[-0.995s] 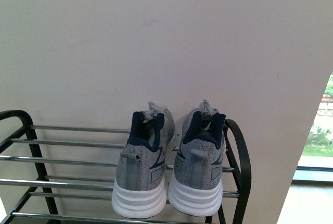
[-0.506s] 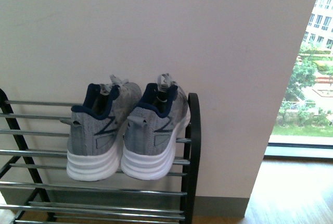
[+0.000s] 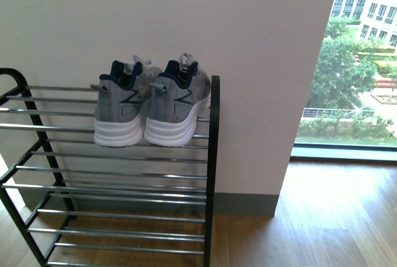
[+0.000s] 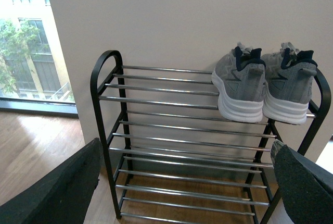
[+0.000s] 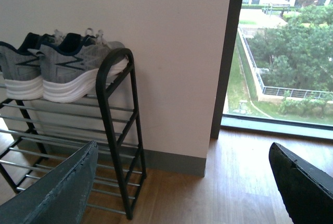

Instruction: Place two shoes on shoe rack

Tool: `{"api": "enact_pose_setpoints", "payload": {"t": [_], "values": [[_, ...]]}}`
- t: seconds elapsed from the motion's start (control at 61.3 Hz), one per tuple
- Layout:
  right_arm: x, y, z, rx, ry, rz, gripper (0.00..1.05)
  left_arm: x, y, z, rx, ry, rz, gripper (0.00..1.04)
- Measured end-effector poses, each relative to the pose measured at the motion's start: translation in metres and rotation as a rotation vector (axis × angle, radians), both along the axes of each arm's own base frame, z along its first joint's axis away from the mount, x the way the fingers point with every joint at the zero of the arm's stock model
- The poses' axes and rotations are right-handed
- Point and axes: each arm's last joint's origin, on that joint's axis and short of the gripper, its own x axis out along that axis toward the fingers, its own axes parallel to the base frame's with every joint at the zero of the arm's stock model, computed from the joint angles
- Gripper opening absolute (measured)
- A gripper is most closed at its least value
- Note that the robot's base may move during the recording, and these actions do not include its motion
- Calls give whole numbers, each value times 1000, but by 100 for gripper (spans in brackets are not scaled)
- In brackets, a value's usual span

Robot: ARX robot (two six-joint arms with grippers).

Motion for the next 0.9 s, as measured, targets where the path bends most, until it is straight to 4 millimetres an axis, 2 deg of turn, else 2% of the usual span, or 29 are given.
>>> {"api": "enact_pose_setpoints", "payload": {"t": [0.897], "values": [[0,0,0,2,1,1,95,0,0,0,0,0,0,95]]}}
